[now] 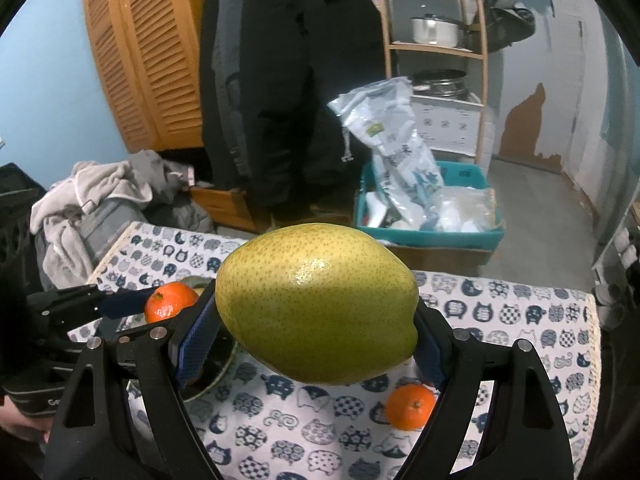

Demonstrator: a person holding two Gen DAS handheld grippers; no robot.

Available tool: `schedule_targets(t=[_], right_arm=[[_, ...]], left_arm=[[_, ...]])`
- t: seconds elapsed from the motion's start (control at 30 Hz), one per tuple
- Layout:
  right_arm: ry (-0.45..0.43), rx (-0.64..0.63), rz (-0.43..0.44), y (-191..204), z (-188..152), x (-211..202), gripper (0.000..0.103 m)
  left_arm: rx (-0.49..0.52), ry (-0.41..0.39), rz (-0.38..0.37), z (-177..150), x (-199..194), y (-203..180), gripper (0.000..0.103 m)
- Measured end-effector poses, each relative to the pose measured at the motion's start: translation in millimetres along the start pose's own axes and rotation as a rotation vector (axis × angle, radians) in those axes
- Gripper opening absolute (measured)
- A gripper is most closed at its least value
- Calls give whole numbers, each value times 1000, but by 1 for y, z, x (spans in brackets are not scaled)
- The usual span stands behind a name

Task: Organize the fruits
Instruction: 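Lift the tangerine and pear and carry both toward the glass bowl, then lower the tangerine and pear into the bowl and open both tools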

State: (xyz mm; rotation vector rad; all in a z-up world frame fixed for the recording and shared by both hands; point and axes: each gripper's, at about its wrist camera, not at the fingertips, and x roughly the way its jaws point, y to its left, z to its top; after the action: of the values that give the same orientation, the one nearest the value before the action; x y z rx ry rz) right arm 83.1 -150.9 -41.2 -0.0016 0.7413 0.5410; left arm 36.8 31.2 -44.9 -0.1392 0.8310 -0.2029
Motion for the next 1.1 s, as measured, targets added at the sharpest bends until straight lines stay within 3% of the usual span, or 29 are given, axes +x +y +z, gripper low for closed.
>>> schedule_targets(t=[0.6, 1.1], right_arm=[[51, -84, 101, 75, 17, 51, 84], [179, -112, 165, 114, -2, 110, 84]], left_arm=[[-172, 20, 86, -26, -11, 94, 45], [-274, 59, 162, -48, -4, 154, 45]])
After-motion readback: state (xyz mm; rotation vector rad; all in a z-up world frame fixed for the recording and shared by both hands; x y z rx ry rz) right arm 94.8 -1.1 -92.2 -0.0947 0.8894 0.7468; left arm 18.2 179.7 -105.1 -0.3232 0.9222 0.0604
